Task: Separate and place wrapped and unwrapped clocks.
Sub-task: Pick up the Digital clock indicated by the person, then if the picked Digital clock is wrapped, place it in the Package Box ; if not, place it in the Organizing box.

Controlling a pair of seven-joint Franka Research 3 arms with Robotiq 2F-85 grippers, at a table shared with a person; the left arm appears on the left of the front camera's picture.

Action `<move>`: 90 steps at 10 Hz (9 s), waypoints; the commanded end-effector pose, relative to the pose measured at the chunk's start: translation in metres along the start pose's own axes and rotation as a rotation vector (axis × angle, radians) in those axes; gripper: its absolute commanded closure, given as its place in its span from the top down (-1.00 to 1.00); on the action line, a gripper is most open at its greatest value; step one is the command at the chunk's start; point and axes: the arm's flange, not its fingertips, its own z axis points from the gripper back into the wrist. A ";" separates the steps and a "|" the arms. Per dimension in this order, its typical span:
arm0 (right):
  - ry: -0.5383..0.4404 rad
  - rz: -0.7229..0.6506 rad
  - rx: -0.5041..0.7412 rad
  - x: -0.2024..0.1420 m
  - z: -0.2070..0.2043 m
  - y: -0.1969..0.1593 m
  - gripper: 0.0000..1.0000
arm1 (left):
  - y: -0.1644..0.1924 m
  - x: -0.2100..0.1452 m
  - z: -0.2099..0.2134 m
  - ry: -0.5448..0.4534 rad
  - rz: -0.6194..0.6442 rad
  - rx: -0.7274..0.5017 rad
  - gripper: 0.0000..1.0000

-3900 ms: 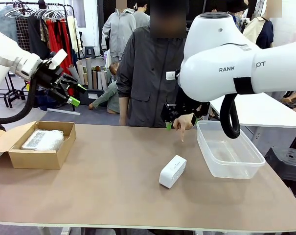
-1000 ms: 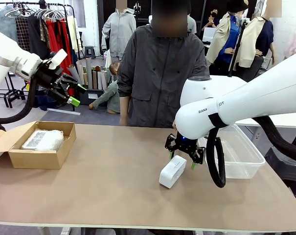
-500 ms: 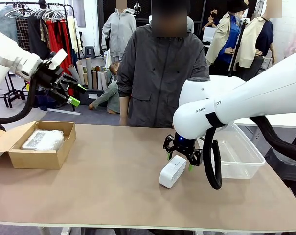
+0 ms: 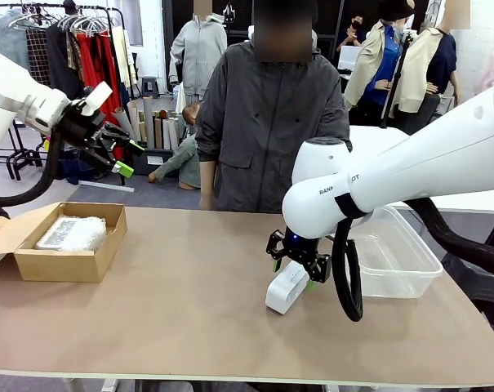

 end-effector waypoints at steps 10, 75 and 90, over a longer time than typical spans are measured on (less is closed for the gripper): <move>-0.028 0.046 0.034 0.010 -0.012 0.003 -1.00 | -0.005 0.001 0.000 0.000 -0.004 0.011 1.00; -0.142 0.989 0.177 0.042 0.335 -0.022 -1.00 | -0.005 0.001 0.000 0.000 -0.004 0.011 1.00; -0.193 0.964 0.138 0.097 0.324 -0.056 -1.00 | -0.005 0.001 0.000 0.000 -0.004 0.011 1.00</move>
